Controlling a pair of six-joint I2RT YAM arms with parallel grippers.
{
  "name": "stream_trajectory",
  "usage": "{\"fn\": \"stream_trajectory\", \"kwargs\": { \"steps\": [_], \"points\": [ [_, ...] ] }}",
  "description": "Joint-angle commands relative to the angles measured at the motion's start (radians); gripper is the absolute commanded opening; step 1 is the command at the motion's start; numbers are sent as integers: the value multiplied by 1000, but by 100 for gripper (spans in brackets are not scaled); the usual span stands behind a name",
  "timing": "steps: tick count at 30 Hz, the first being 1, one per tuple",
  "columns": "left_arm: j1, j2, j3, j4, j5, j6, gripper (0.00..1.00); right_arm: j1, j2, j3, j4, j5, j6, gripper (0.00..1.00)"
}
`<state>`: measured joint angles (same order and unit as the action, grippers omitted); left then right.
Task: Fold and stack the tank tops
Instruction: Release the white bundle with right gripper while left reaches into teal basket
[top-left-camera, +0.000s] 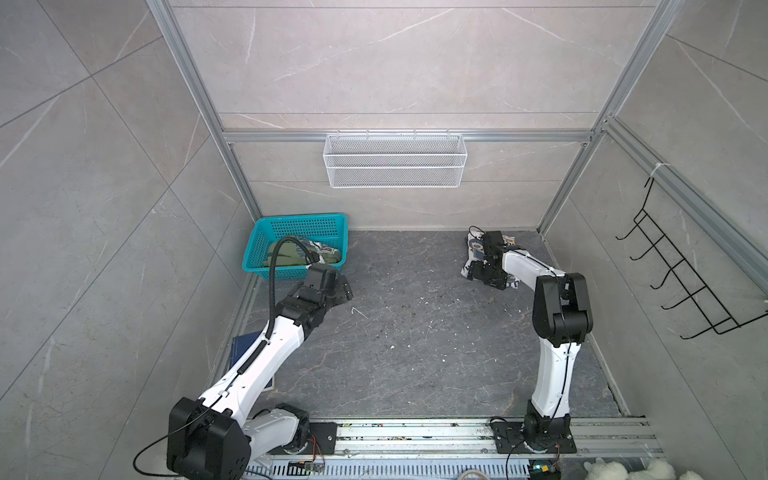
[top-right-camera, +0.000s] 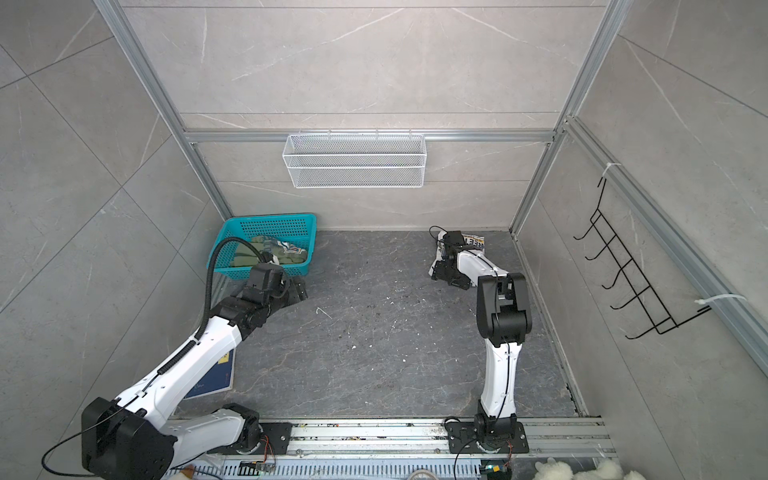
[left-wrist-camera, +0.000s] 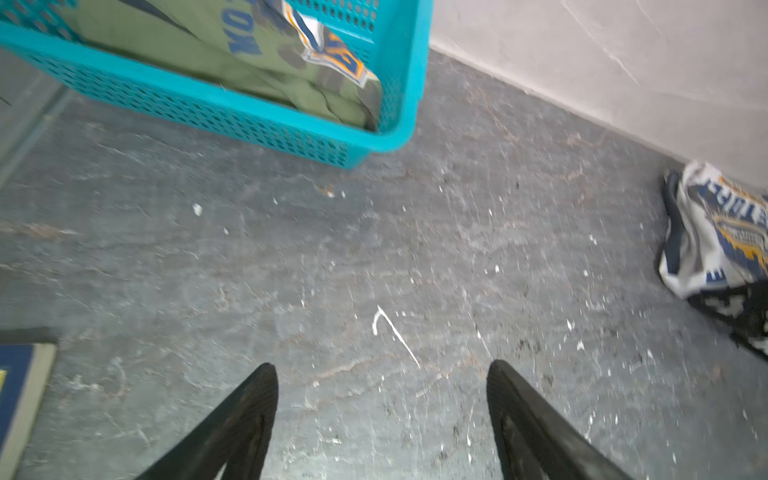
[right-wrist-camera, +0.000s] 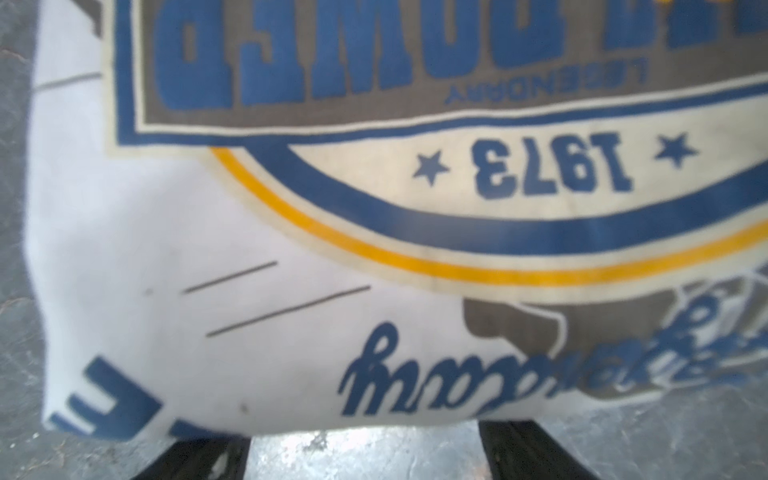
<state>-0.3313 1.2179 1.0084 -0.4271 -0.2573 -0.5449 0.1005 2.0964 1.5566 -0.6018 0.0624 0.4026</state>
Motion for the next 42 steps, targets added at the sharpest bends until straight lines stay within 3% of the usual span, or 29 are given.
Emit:
{"fn": "stream_trajectory", "kwargs": {
  "steps": [1,10,23,29,42],
  "points": [
    [70,61,82,-21,35,25,81,8,-150,-84,-5,-59,0,87],
    [219,223,241,-50,98,-17,82,39,-531,-354,1,-69,8,88],
    [341,602,664,-246,45,5,82,38,-922,-610,81,-345,80,91],
    [389,733,804,-315,49,23,82,38,-1017,-692,83,-365,70,92],
    [414,1007,1101,-478,7,64,82,38,-1021,-773,109,-403,61,93]
  ]
}}
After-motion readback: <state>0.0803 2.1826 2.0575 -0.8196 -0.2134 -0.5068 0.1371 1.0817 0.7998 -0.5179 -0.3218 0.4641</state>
